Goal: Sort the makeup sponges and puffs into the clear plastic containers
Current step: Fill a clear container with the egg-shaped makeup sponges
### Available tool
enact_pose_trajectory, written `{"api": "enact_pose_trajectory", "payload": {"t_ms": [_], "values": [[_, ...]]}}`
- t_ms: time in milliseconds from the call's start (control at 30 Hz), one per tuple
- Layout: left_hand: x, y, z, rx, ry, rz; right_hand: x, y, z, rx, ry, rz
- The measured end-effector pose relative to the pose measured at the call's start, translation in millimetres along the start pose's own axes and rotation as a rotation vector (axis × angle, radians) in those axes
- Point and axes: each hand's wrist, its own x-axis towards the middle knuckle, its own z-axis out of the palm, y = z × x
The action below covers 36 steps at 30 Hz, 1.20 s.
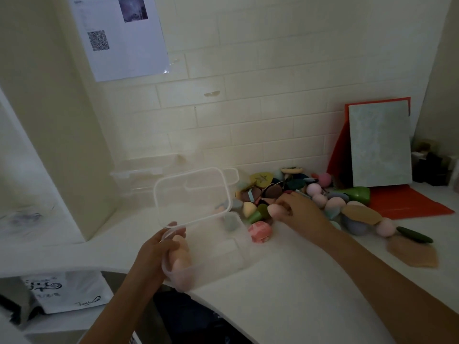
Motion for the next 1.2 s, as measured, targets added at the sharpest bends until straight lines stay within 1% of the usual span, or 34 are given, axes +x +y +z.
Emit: {"api": "enact_pose_trajectory", "payload": {"t_ms": [67,100,167,233,333,433,567,767,867,900,967,1033,1067,1133,1200], "values": [[3,2,0,0.030,-0.001,0.003,-2,-21,-8,0.162,0.047,0.002],[5,3,-1,0.041,0.002,0.005,-2,-34,-13,0.251,0.030,0.006],[9,5,-3,0.057,0.010,0.009,-4,-64,-20,0.414,-0.061,-0.009],[13,8,-8,0.082,0.008,0.004,-3,-91,-18,0.441,-0.145,-0.053],[18,14,-16,0.158,-0.003,-0.001,2,-125,0,0.389,-0.235,-0.061],[20,20,-23,0.227,0.016,0.006,11,-151,25,0.162,-0.286,-0.088],[22,26,-27,0.291,-0.011,-0.004,27,-181,56,0.027,-0.337,-0.113],[29,30,-33,0.447,-0.069,0.004,40,-196,71,-0.136,-0.324,-0.131],[34,32,-36,0.653,-0.042,-0.019,39,-195,75,-0.162,-0.325,-0.149],[35,32,-36,0.705,-0.002,-0.006,39,-194,77,-0.141,-0.323,-0.151],[34,32,-34,0.762,0.142,0.081,38,-194,79,-0.051,-0.309,-0.132],[27,32,-31,0.884,0.289,0.250,38,-193,78,0.050,-0.283,-0.092],[24,32,-30,0.954,0.311,0.336,38,-193,78,0.080,-0.283,-0.086],[21,33,-30,1.050,0.242,0.435,38,-191,77,0.090,-0.309,-0.086],[21,35,-30,1.101,0.121,0.418,39,-190,77,0.100,-0.321,-0.093]]}}
